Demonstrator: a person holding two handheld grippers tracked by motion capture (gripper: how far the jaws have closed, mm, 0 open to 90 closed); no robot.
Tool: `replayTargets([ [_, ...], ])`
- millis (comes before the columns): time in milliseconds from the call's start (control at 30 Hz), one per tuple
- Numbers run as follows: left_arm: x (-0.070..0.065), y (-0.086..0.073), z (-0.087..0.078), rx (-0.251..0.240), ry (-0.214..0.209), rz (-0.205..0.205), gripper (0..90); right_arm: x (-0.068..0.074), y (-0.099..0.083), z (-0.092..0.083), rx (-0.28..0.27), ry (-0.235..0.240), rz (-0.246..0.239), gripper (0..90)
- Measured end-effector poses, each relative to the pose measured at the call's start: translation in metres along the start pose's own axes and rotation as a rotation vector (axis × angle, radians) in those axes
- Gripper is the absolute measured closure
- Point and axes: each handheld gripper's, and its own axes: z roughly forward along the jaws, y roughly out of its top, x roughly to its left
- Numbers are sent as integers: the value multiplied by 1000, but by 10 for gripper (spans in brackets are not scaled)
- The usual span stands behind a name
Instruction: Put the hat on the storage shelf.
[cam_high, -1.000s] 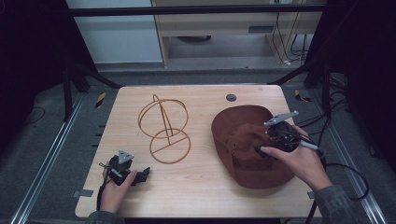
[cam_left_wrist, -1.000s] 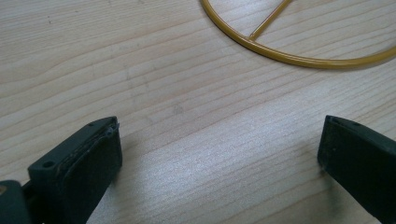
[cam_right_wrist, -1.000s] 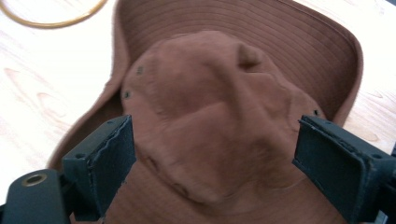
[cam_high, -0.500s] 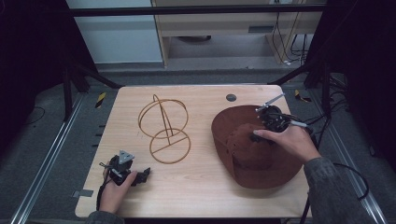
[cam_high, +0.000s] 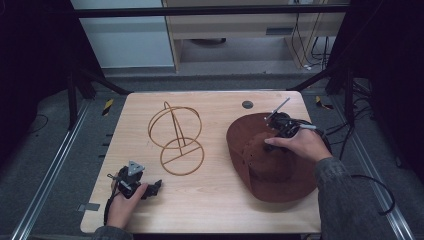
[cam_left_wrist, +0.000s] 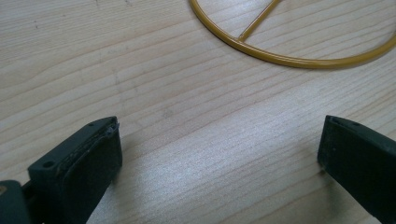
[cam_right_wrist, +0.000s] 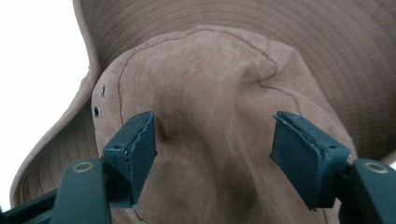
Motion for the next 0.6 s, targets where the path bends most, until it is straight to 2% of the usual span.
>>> replayTargets([
  [267,0,0,0,-2,-2,0,0,1,3,6,34,4,-15,328],
  [300,0,0,0,-1,-2,0,0,1,3,7,52,-4,-20,335],
  [500,0,0,0,-1,-2,1,0,-3,2,11,77,-10,-25,366],
  [600,0,0,0,-1,-2,0,0,-4,1,13,84,0,-12,433],
])
